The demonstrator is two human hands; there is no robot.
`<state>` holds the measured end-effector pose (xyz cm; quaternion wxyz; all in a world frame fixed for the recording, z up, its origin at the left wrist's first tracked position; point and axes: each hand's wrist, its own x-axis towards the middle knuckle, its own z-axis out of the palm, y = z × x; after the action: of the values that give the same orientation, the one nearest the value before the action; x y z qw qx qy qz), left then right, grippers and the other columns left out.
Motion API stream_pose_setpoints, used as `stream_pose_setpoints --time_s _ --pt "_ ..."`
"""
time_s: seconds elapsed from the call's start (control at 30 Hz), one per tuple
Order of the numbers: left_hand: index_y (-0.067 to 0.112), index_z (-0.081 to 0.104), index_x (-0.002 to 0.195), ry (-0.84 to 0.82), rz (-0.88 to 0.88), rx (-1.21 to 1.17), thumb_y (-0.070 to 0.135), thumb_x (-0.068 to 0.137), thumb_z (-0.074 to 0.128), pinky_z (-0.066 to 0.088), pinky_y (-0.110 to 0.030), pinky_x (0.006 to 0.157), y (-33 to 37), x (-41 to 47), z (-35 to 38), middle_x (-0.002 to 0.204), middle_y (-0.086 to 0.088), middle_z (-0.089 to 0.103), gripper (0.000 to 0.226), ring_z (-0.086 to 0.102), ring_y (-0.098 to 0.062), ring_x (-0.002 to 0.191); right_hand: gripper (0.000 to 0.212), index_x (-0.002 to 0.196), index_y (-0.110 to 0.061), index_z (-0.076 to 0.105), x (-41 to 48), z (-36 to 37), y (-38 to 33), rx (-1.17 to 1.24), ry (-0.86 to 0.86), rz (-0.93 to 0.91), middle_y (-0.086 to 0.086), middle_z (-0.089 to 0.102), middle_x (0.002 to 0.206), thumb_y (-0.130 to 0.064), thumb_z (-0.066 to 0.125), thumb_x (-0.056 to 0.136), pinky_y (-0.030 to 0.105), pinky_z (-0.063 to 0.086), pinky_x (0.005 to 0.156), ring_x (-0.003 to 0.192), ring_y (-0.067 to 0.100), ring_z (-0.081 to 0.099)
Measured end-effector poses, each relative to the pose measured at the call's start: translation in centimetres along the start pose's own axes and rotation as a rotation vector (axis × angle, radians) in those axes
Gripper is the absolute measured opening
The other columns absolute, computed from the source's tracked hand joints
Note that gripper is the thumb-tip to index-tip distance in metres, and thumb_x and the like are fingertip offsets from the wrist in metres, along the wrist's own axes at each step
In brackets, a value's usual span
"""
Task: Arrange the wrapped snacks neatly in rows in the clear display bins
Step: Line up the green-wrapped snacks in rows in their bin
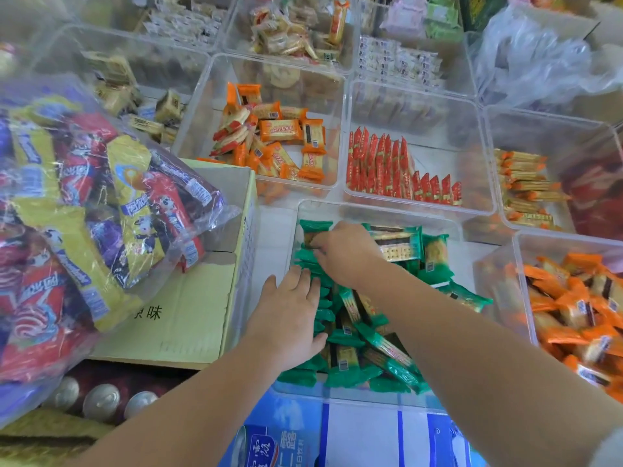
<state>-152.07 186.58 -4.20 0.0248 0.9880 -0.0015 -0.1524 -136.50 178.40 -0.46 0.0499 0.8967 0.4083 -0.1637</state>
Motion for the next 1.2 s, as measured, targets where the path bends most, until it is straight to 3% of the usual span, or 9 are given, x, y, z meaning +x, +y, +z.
stream_pose_setpoints --time_s 0.1,0.23,0.37,0.47,0.57,0.77,0.9,1.03,1.2 --pt "0.009 0.018 0.159 -0.002 0.001 -0.001 0.073 0.088 0.038 0.025 -0.057 0.116 0.0 0.0 0.1 0.163 -0.014 0.022 0.097 0.011 -0.032 0.149 0.031 0.107 -0.023 0.069 -0.5 0.0 2.1 -0.182 0.24 0.158 0.001 0.062 0.105 -0.046 0.058 0.09 0.041 0.039 0.087 0.104 0.027 0.048" --pt "0.01 0.016 0.159 -0.01 0.004 -0.002 0.073 0.088 0.037 0.025 -0.058 0.116 -0.1 0.0 0.1 0.164 -0.014 0.021 0.098 0.011 -0.032 0.149 0.061 0.112 -0.023 0.067 -1.4 0.5 3.9 -0.27 0.088 0.251 0.002 0.056 0.116 -0.074 0.059 0.079 0.044 0.035 0.096 0.115 0.03 0.042" --pt "0.01 0.016 0.159 -0.014 0.003 0.009 0.074 0.088 0.036 0.026 -0.057 0.116 -0.1 0.0 0.1 0.164 -0.014 0.021 0.098 0.012 -0.032 0.149 0.047 0.111 -0.028 0.063 -1.8 0.4 3.9 -0.152 0.154 0.218 -0.003 0.057 0.115 -0.065 0.062 0.082 0.043 0.035 0.096 0.115 0.027 0.042" --pt "0.01 0.019 0.159 -0.003 0.004 0.004 0.074 0.088 0.038 0.027 -0.057 0.115 -0.1 0.0 0.1 0.164 -0.014 0.023 0.097 0.014 -0.032 0.149 0.034 0.102 -0.029 0.064 -2.0 -1.2 3.9 0.011 0.24 0.201 -0.007 0.065 0.099 -0.06 0.06 0.088 0.041 0.039 0.088 0.105 0.024 0.051" --pt "0.01 0.022 0.158 0.002 0.008 -0.007 0.073 0.088 0.039 0.028 -0.056 0.115 -0.1 0.0 0.1 0.163 -0.014 0.025 0.097 0.014 -0.032 0.149 0.026 0.105 -0.025 0.065 -2.3 -3.1 3.8 0.077 0.291 0.146 -0.004 0.066 0.097 -0.044 0.067 0.087 0.039 0.042 0.082 0.097 0.025 0.055" --pt "0.009 0.024 0.158 0.005 0.011 -0.015 0.073 0.088 0.04 0.03 -0.056 0.113 -0.1 -0.1 -0.1 0.162 -0.015 0.026 0.096 0.014 -0.031 0.147 0.025 0.105 -0.026 0.061 -2.3 -5.8 2.5 0.148 0.173 0.123 -0.004 0.065 0.096 -0.039 0.067 0.085 0.031 0.049 0.057 0.079 0.021 0.06" --pt "0.008 0.025 0.157 0.007 0.012 -0.012 0.073 0.088 0.04 0.03 -0.056 0.112 -0.1 -0.1 -0.1 0.161 -0.015 0.028 0.096 0.015 -0.032 0.147 0.026 0.113 -0.027 0.064 -1.2 -5.5 1.3 0.285 0.139 0.097 -0.001 0.065 0.104 -0.029 0.069 0.087 0.039 0.058 0.072 0.089 0.022 0.062" --pt "0.009 0.024 0.158 0.002 0.003 -0.022 0.073 0.088 0.04 0.028 -0.055 0.114 -0.1 -0.1 -0.1 0.161 -0.014 0.027 0.096 0.014 -0.031 0.147 0.027 0.118 -0.022 0.065 0.7 -2.5 0.1 0.184 0.026 0.077 0.004 0.063 0.106 -0.016 0.062 0.092 0.039 0.057 0.073 0.092 0.027 0.061" --pt "0.009 0.023 0.157 -0.004 -0.001 -0.013 0.073 0.087 0.04 0.027 -0.055 0.114 0.0 0.0 -0.1 0.162 -0.014 0.026 0.096 0.014 -0.031 0.147 0.033 0.13 -0.02 0.062 1.3 0.4 -0.3 0.124 -0.097 0.065 0.009 0.065 0.116 -0.015 0.052 0.099 0.042 0.056 0.085 0.102 0.03 0.063"
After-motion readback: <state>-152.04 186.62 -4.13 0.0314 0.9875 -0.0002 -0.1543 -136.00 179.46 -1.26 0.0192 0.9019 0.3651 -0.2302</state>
